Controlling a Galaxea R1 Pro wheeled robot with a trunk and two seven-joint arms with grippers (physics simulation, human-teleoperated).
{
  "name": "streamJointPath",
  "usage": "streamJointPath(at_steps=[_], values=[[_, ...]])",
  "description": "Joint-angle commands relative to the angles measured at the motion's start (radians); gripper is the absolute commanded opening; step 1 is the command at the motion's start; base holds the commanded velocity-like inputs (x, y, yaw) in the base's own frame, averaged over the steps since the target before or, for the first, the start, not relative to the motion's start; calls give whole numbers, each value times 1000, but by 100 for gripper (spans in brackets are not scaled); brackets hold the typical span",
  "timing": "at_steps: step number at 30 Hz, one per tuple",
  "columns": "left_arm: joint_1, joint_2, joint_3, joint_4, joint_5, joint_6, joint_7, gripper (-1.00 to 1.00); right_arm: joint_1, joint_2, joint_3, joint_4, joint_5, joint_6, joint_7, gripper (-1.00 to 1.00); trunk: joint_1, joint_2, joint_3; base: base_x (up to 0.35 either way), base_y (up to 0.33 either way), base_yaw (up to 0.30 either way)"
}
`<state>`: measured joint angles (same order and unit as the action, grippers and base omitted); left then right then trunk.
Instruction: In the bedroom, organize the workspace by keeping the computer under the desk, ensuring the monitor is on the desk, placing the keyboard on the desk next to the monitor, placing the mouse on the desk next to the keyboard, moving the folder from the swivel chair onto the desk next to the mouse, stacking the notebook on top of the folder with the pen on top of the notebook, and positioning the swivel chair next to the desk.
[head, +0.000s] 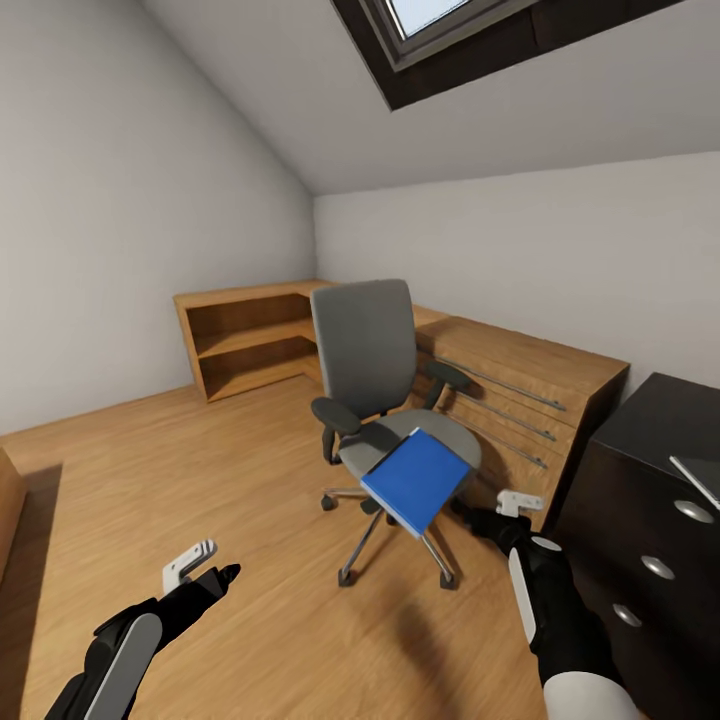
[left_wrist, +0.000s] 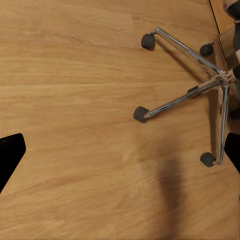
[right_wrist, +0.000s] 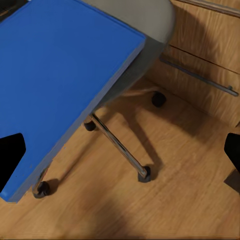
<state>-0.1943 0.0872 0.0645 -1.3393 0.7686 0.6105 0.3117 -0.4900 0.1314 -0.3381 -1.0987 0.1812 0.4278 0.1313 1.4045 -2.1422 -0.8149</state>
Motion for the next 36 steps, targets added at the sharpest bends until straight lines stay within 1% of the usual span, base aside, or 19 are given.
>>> streamJointPath(at_steps=[1,6,10,14,17,18,22,25,26,27,28,29,31,32,33,34,35,36], values=[[-1,0,0,-1,11,3,9,100,-1,1,-4,3,11,4,9,100,4,-8,-4,0,0,0],[-1,0,0,-1,10,3,9,100,-1,1,-4,27,11,2,7,100,23,-43,-20,0,0,0],[-1,0,0,-1,9,3,10,100,-1,0,-4,38,11,-14,7,100,38,-71,-32,0,0,0],[-1,0,0,-1,9,3,10,100,-1,-1,-4,50,12,-44,3,100,54,-99,-45,0,0,0],[-1,0,0,-1,9,3,11,100,-1,0,-4,71,12,-82,-10,100,65,-120,-54,0,0,0],[-1,0,0,-1,9,3,11,100,-1,0,-4,94,12,-117,-28,100,69,-127,-58,0,0,0],[-1,0,0,-1,9,3,12,100,-2,0,-4,168,10,-217,-92,100,84,-155,-70,0,0,0],[-1,0,0,-1,8,3,12,100,-2,0,-4,236,9,-313,-152,100,96,-176,-79,0,0,0],[-1,0,0,-1,8,3,12,100,-4,1,-4,285,8,-381,-187,100,100,-183,-83,0,0,0],[-1,0,0,-1,8,3,12,100,-4,1,-4,310,7,-412,-201,100,103,-190,-86,0,0,0],[-1,0,0,-1,8,3,12,100,-7,1,-4,357,2,-468,-222,100,107,-197,-89,0,0,0],[-1,0,0,-1,8,3,12,100,-9,1,-4,379,-2,-492,-230,100,111,-204,-92,0,0,0],[-1,0,0,-1,7,3,12,100,-18,1,-4,417,-16,-529,-241,100,119,-218,-98,0,0,0],[-1,0,0,-1,7,3,12,100,-30,0,-5,446,-38,-553,-248,100,123,-225,-101,0,0,0],[-1,-1,0,-1,7,3,12,100,-37,-1,-6,457,-52,-561,-251,100,126,-232,-105,0,0,0],[-1,-1,-1,-1,6,3,12,100,-50,-3,-7,476,-85,-574,-255,100,130,-239,-108,0,0,0],[-1,-1,-1,-1,5,3,12,100,-65,-13,-8,496,-143,-585,-258,100,134,-246,-111,0,0,0],[-1,-1,-1,-1,5,3,12,100,-71,-21,-9,507,-185,-589,-259,100,138,-253,-114,0,0,0]])
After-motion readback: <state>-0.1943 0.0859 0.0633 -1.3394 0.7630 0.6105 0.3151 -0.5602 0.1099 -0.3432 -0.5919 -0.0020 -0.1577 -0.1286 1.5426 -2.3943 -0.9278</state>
